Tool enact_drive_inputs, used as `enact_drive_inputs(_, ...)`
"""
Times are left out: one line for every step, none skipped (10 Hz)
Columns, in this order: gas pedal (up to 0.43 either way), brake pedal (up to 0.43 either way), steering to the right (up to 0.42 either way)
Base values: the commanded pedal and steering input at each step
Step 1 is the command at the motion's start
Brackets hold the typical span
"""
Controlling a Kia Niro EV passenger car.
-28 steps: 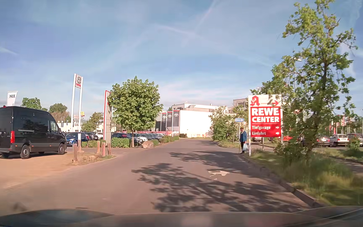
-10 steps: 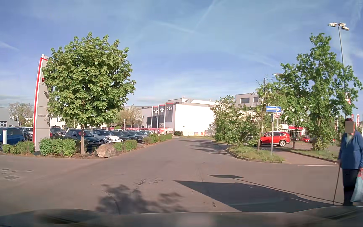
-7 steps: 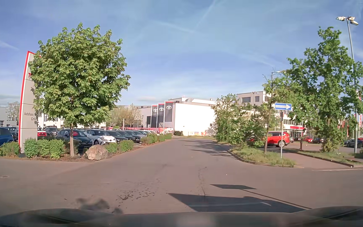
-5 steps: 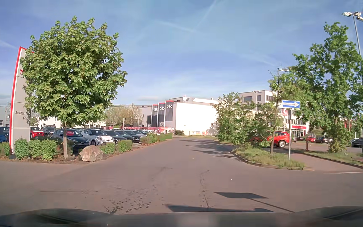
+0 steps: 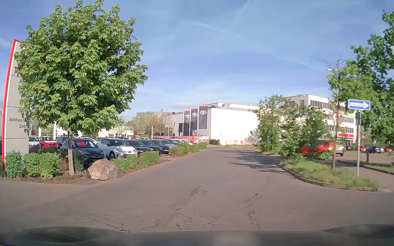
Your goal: Follow the waypoints while adhering to traffic rules and regulations
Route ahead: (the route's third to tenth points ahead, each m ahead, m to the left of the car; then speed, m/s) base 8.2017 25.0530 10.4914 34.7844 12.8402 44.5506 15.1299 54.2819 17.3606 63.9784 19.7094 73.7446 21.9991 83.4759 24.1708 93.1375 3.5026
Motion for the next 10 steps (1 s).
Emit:
enact_drive_inputs(0.000,0.195,-0.414)
enact_drive_inputs(0.000,0.171,-0.468)
enact_drive_inputs(0.000,0.152,-0.541)
enact_drive_inputs(0.000,0.122,-0.618)
enact_drive_inputs(0.000,0.079,-0.668)
enact_drive_inputs(0.000,0.000,-0.739)
enact_drive_inputs(0.000,0.000,-0.792)
enact_drive_inputs(0.000,0.000,-0.831)
enact_drive_inputs(0.000,0.000,-0.851)
enact_drive_inputs(0.000,0.000,-0.867)
